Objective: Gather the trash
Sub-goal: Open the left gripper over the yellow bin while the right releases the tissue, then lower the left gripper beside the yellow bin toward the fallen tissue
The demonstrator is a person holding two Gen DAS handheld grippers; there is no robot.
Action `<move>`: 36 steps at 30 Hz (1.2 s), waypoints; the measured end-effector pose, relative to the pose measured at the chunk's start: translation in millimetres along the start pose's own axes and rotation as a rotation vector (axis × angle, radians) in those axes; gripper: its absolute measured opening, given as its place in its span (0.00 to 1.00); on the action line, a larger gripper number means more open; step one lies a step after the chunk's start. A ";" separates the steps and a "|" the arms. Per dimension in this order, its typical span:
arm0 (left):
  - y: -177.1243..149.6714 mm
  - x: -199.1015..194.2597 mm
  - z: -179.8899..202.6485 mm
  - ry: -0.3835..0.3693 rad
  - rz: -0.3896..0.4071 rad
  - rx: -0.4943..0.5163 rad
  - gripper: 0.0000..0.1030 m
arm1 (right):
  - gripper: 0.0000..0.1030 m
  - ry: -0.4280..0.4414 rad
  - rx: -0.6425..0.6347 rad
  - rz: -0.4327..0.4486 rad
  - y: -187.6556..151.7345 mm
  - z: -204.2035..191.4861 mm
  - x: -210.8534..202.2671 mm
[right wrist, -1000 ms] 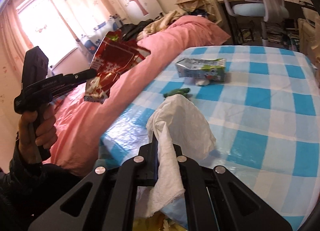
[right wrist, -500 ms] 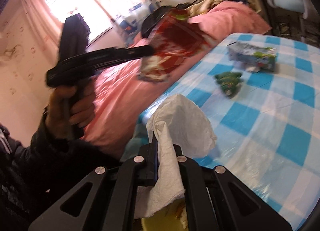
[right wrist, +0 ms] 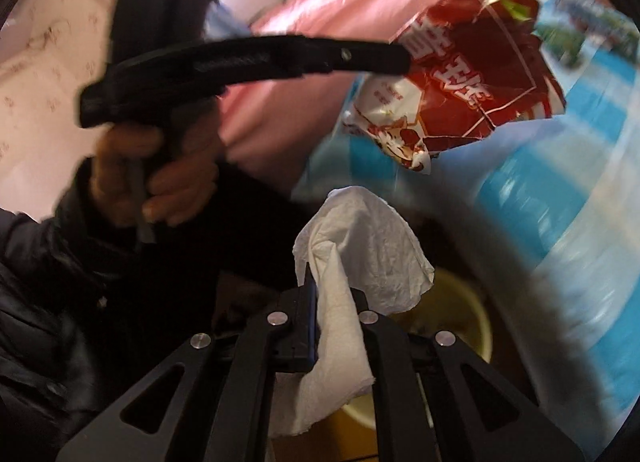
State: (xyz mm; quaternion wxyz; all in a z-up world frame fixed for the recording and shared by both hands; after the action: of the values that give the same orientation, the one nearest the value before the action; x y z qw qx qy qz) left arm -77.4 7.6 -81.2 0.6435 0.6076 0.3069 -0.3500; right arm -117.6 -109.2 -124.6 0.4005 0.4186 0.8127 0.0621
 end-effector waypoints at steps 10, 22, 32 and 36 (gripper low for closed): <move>-84.9 25.9 27.8 0.091 -0.182 0.049 0.11 | 0.63 -0.130 0.020 0.046 -20.2 -4.4 -35.2; -148.4 53.5 52.6 0.143 -0.327 0.151 0.11 | 0.77 -0.283 0.147 0.412 -21.9 8.0 -121.1; -136.8 41.2 43.9 0.210 -0.218 0.071 0.33 | 0.80 -0.567 0.195 0.288 -34.2 15.1 -82.1; -132.7 34.7 35.4 0.252 -0.181 0.032 0.40 | 0.80 -0.642 0.110 0.212 -36.7 5.3 -63.2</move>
State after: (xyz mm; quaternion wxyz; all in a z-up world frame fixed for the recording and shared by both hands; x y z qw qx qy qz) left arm -168.1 -32.6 -182.3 0.5558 0.6268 0.4332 -0.3325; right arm -116.2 -180.1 -106.3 0.6039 0.5200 0.5994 -0.0754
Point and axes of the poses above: each gripper's, at about its wrist camera, not at the fingertips, and x roughly the way its jaws point, z to its right, y to its top, the point moved 4 cm from there along x, roughly the way its jaws point, and after that the axes turned 10 degrees about y, right-handed, at the moved point
